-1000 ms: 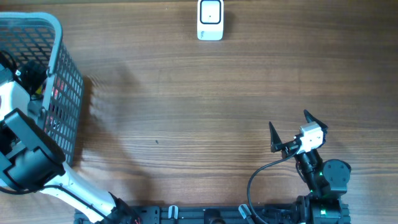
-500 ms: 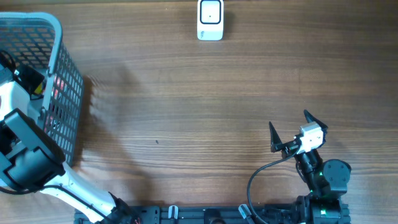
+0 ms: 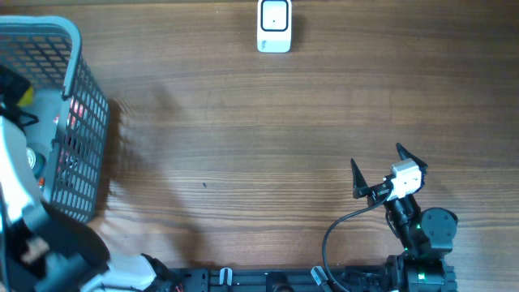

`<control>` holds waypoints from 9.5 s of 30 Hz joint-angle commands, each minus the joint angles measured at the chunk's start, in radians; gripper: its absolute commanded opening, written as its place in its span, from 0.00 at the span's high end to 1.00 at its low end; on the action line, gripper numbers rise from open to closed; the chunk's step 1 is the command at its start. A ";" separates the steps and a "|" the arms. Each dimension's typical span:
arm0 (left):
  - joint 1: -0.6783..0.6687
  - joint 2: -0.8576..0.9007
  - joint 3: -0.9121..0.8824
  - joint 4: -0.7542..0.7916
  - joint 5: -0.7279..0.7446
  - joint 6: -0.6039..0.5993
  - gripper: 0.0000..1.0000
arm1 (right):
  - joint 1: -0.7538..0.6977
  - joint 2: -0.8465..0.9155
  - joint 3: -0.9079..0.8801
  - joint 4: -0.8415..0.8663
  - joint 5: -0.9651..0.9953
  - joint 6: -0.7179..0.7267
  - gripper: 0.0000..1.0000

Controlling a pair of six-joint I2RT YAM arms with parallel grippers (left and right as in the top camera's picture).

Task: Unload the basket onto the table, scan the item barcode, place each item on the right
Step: 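Lower the left gripper into the basket and grasp the yellow Mentos bottle, then lift the Mentos bottle out and place it on the table, then reach the left gripper into the basket and grasp the tin can, then carry the tin can out and set it beside the Mentos bottle, then reach into the basket and grasp the orange Kleenex tissue pack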

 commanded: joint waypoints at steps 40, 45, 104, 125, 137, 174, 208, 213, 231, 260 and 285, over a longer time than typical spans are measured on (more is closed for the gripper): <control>-0.917 0.024 0.008 -0.161 0.358 0.215 0.41 | 0.004 0.005 -0.001 0.037 -0.013 0.015 0.00; -0.947 0.160 0.008 -0.203 0.337 0.311 0.44 | 0.004 0.005 -0.001 0.037 -0.013 0.014 0.00; 0.154 0.312 -0.044 -0.291 -0.185 -0.230 0.00 | 0.004 0.005 -0.001 0.019 -0.012 0.014 0.00; 0.154 0.313 -0.151 -0.116 -0.180 -0.233 0.30 | 0.004 0.005 -0.001 0.013 -0.012 0.014 0.00; 0.153 0.262 -0.150 -0.132 -0.099 -0.233 0.38 | 0.004 0.005 -0.001 0.009 0.010 0.015 0.00; -0.005 -0.224 -0.149 0.339 1.085 -0.771 0.37 | 0.004 0.005 -0.001 0.028 0.010 0.014 0.00; -0.817 0.245 -0.150 0.201 0.505 -0.672 0.28 | 0.004 0.005 -0.001 0.037 0.010 0.015 0.00; -0.834 0.323 -0.150 0.045 0.317 -0.589 0.28 | 0.004 0.005 -0.001 0.037 0.010 0.014 0.00; -0.954 0.339 -0.150 -0.208 0.162 -0.818 0.23 | 0.004 0.005 -0.001 0.038 0.010 0.015 0.00; -0.827 -0.493 0.145 -0.394 -0.224 -0.261 0.00 | 0.004 0.005 -0.001 0.035 0.009 0.017 0.00; -0.051 0.347 0.212 -0.450 0.025 -0.098 0.00 | 0.004 0.006 -0.001 0.001 0.010 0.017 0.00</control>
